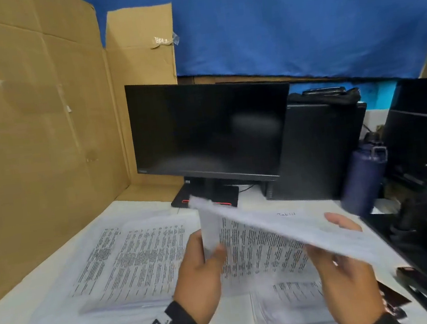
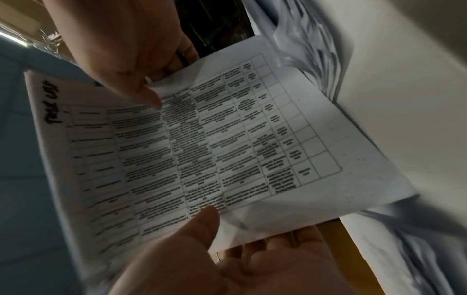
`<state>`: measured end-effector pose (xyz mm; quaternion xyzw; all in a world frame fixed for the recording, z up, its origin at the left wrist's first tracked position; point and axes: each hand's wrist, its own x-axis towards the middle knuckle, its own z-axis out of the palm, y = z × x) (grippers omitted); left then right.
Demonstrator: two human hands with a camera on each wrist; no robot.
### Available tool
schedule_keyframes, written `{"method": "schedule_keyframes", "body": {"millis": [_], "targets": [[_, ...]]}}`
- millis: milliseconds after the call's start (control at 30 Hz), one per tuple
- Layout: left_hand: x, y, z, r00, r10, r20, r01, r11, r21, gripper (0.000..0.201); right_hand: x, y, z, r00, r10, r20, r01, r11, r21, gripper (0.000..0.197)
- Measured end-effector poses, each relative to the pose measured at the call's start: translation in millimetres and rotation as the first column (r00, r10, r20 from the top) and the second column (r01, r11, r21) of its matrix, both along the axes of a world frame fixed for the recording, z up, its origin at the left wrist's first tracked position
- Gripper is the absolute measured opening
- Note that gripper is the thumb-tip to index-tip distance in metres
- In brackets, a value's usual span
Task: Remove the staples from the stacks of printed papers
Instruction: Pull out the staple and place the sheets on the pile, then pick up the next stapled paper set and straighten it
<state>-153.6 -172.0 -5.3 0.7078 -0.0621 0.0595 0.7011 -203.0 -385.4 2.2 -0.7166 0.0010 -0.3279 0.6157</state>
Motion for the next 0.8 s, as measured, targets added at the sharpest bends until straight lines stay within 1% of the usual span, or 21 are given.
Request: {"method": "schedule_keyframes", "body": {"millis": [67, 100, 133, 167, 200, 233, 267, 333, 367, 433, 500, 567, 633, 700, 767, 800], "targets": [[-1.5, -0.3, 1.4, 1.0, -0.012, 0.026, 0.01, 0.998, 0.066, 0.017, 1.9, 3.8, 7.5, 0.998, 0.039, 0.055, -0.04, 0.999, 0.013, 0.04], [-2.5, -1.3, 2.2, 0.999, -0.009, 0.052, 0.005, 0.997, 0.083, 0.017, 2.6, 4.9, 12.1, 0.995, 0.036, 0.089, -0.04, 0.999, 0.037, 0.028], [-0.5, -1.7, 0.5, 0.998, 0.018, 0.067, -0.025, 0.995, 0.096, 0.025, 4.7, 5.5, 16.1, 0.992, 0.039, 0.123, -0.049, 0.996, 0.077, 0.017], [0.1, -2.3, 0.2, 0.995, 0.047, 0.082, -0.054, 0.995, 0.088, 0.032, 6.4, 6.5, 19.4, 0.993, 0.018, 0.116, -0.026, 0.997, 0.075, 0.015], [1.3, -3.0, 0.0, 0.995, 0.07, 0.072, -0.074, 0.995, 0.061, 0.03, 6.3, 7.3, 21.2, 0.996, 0.001, 0.092, -0.001, 1.0, -0.003, 0.015], [-0.4, -4.1, 3.1, 0.995, 0.073, 0.068, -0.076, 0.997, 0.034, 0.022, 7.3, 7.3, 21.2, 0.998, -0.02, 0.061, 0.025, 0.997, -0.078, 0.014], [-2.6, -4.7, 5.0, 0.997, 0.057, 0.046, -0.058, 0.998, 0.012, 0.018, 8.7, 7.1, 20.7, 0.999, -0.043, 0.027, 0.046, 0.993, -0.113, 0.011], [-5.2, -6.9, 3.8, 0.999, 0.046, 0.01, -0.047, 0.999, 0.013, 0.019, 8.1, 10.5, 22.3, 0.995, -0.082, -0.056, 0.076, 0.992, -0.105, 0.008], [-5.2, -7.8, 1.6, 0.998, 0.057, 0.012, -0.057, 0.998, 0.017, 0.013, 8.6, 12.1, 22.3, 0.991, -0.089, -0.096, 0.079, 0.992, -0.099, 0.004], [-3.7, -8.6, -4.0, 0.998, 0.069, -0.015, -0.069, 0.997, -0.018, 0.018, 5.8, 15.5, 24.6, 0.987, -0.099, -0.129, 0.084, 0.99, -0.115, 0.01], [-2.4, -9.4, -3.8, 0.995, 0.073, -0.071, -0.08, 0.992, -0.098, 0.012, 1.3, 19.0, 30.1, 0.982, -0.152, -0.111, 0.136, 0.981, -0.136, 0.021], [-0.3, -8.4, -4.1, 0.991, 0.072, -0.113, -0.087, 0.986, -0.143, 0.016, -1.1, 20.9, 34.9, 0.979, -0.177, -0.103, 0.164, 0.98, -0.116, 0.03], [0.2, -8.0, -5.8, 0.99, 0.057, -0.13, -0.074, 0.989, -0.131, 0.017, -0.1, 21.0, 34.5, 0.983, -0.147, -0.109, 0.14, 0.988, -0.07, 0.03], [-2.3, -9.2, -4.5, 0.992, 0.054, -0.118, -0.069, 0.99, -0.124, 0.02, 0.9, 19.7, 31.7, 0.987, -0.106, -0.119, 0.101, 0.994, -0.045, 0.023], [-4.9, -11.4, 0.1, 0.993, 0.072, -0.091, -0.083, 0.989, -0.122, 0.022, 2.3, 19.0, 30.0, 0.99, -0.084, -0.109, 0.079, 0.996, -0.047, 0.014], [-5.2, -12.7, 1.7, 0.995, 0.08, -0.065, -0.088, 0.989, -0.119, 0.021, 2.8, 19.6, 30.3, 0.991, -0.086, -0.099, 0.08, 0.995, -0.061, 0.013]]}}
